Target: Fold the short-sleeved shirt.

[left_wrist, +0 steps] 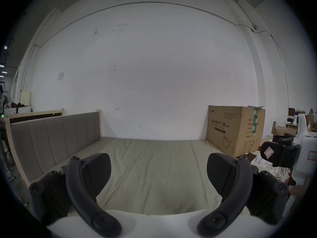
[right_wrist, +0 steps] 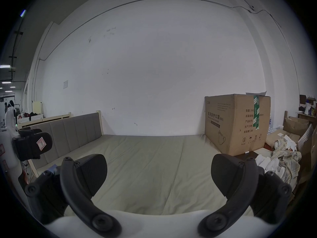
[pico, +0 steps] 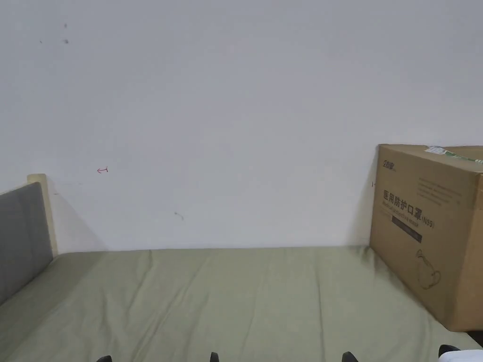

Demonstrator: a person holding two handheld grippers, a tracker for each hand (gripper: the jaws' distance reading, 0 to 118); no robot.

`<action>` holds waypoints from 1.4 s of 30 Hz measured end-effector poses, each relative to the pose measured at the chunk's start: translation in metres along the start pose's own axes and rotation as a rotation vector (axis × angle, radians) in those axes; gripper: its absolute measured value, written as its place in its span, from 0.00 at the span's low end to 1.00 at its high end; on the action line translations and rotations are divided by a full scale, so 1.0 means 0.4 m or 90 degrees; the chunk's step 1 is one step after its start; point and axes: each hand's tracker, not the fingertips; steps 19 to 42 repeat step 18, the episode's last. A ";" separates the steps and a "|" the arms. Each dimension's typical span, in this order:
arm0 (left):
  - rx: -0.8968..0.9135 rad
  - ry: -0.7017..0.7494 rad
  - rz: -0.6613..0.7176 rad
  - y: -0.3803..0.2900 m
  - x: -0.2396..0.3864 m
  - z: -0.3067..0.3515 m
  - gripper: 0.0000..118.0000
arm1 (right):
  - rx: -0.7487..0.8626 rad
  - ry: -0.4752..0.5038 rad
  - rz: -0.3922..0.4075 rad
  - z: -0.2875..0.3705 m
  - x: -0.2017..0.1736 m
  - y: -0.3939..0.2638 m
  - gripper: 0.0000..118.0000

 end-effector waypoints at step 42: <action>-0.029 -0.006 0.037 0.000 0.013 0.001 0.96 | -0.034 0.003 -0.021 -0.008 0.005 -0.022 1.00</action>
